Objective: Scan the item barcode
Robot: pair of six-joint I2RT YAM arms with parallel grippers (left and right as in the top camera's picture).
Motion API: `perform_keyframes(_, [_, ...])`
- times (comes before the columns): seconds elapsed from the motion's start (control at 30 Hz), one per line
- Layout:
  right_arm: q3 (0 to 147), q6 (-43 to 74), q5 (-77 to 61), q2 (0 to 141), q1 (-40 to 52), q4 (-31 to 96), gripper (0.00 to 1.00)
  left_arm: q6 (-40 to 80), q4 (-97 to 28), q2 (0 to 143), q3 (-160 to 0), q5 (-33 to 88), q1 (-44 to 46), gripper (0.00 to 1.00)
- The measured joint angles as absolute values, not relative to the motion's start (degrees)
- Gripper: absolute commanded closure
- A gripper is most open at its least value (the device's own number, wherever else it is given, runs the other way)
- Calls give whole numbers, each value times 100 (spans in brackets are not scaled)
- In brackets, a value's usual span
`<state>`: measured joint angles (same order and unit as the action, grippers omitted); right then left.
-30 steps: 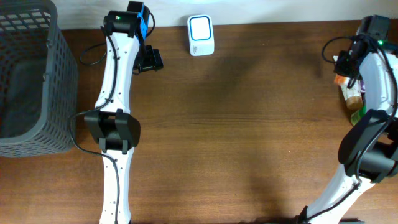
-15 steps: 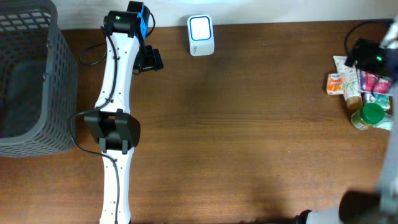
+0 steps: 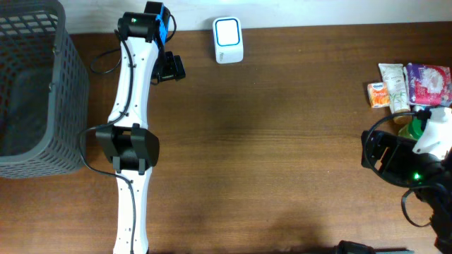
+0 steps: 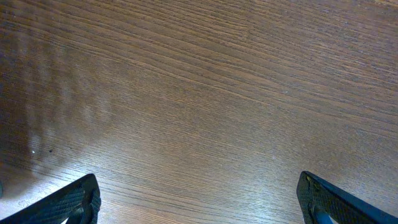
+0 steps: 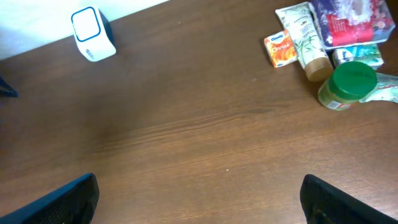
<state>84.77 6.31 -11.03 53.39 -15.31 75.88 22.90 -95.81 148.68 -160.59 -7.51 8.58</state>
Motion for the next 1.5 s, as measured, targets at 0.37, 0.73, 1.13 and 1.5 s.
perform_keyframes(0.37, [8444, 622, -803, 5590, -1531, 7612, 1, 2290, -9583, 14868, -16059, -751, 858, 1])
perform_keyframes(0.73, [5037, -231, -939, 3218, -510, 4624, 1, 2290, -9579, 14868, -16059, -753, 860, 1])
perform_keyframes(1.13, [980, -390, -1002, 248, -38, 1251, 1, 2290, -9581, 14868, -16053, -751, 871, 1])
perform_keyframes(1.5, [130, -517, -974, 84, -38, 91, 1, 2290, -9581, 14868, -16053, -751, 871, 1])
